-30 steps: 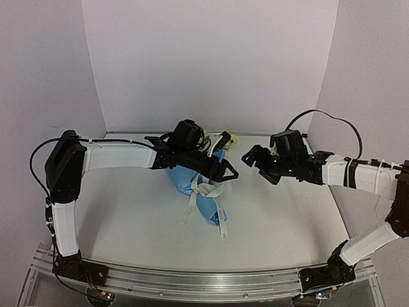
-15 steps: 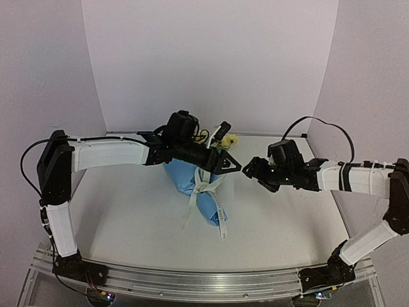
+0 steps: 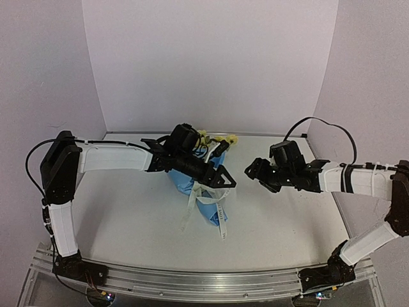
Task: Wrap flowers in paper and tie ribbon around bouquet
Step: Tie the half-tied ribbon around the folded bouquet.
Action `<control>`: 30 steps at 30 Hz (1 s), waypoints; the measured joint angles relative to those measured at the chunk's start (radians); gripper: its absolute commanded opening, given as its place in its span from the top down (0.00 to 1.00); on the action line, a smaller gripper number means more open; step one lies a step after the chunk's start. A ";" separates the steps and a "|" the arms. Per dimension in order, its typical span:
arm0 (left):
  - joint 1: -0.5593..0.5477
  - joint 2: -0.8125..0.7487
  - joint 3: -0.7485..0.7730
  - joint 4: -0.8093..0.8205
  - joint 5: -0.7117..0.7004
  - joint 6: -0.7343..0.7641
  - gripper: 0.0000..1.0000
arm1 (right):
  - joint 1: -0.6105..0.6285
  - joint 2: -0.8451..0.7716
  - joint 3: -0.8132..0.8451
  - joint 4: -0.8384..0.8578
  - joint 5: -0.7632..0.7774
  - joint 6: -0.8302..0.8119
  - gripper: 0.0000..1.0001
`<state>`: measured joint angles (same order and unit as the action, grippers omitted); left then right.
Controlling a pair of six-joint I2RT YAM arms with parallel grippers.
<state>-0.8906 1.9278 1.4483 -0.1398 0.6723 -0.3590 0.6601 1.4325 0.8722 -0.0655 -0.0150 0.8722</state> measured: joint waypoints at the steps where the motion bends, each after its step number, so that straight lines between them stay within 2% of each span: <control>1: 0.000 0.000 -0.004 0.000 -0.005 0.002 0.17 | 0.004 0.003 0.004 -0.001 -0.004 -0.005 0.24; 7: 0.000 -0.031 -0.109 0.032 -0.035 0.001 0.14 | 0.040 0.063 0.074 -0.004 -0.052 -0.049 0.21; 10: 0.000 -0.065 -0.146 0.042 -0.048 -0.001 0.16 | 0.068 0.099 0.118 -0.016 -0.062 -0.068 0.25; 17: 0.012 -0.265 -0.301 0.113 -0.129 -0.039 0.36 | 0.123 0.147 0.149 -0.063 -0.059 -0.056 0.34; 22: 0.048 -0.431 -0.460 0.112 -0.296 -0.071 0.45 | 0.139 0.150 0.147 -0.080 -0.043 -0.036 0.34; 26: 0.060 -0.382 -0.486 0.094 -0.384 -0.083 0.46 | 0.139 0.160 0.147 -0.083 -0.030 -0.033 0.34; 30: 0.060 -0.240 -0.489 0.101 -0.425 -0.089 0.39 | 0.139 0.180 0.142 -0.080 -0.026 -0.034 0.34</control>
<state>-0.8310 1.6876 0.9592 -0.0390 0.2477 -0.4483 0.7990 1.6122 1.0140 -0.1459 -0.0406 0.8379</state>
